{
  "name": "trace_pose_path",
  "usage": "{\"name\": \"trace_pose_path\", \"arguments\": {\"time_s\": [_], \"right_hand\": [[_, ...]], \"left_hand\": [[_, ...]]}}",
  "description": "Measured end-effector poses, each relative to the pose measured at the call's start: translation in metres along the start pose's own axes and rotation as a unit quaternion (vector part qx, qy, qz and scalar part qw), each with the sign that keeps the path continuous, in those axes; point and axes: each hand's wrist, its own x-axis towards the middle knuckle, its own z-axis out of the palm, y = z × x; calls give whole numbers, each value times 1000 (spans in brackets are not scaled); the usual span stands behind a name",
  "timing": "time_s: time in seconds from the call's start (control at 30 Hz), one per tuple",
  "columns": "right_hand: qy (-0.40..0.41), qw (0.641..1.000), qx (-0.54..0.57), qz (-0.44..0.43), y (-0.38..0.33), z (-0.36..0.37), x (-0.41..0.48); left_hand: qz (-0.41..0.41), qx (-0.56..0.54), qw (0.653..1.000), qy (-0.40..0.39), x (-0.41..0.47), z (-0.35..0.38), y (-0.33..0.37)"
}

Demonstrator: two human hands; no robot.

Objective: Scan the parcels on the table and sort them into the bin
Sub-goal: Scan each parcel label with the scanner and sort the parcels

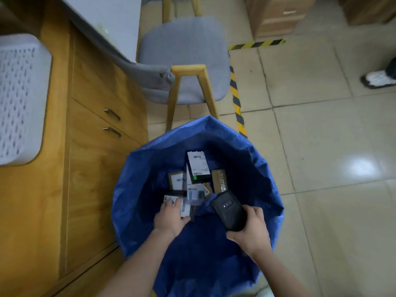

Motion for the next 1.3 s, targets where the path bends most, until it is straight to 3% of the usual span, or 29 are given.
{"name": "trace_pose_path", "arguments": {"time_s": [0.37,0.73,1.0,1.3], "right_hand": [[85,994,74,8,18,-101,-94],[234,965,107,57,122,-220,-218],[350,918,153,110,252,-297,-307],[441,848,193,223,418,-335,-432]], "left_hand": [[137,25,988,68,-92,-65,99],[326,117,930,125,-198,-80,261],[467,169,858,131,-284,-30,425],[595,231,767,58,-401,100,592]]}}
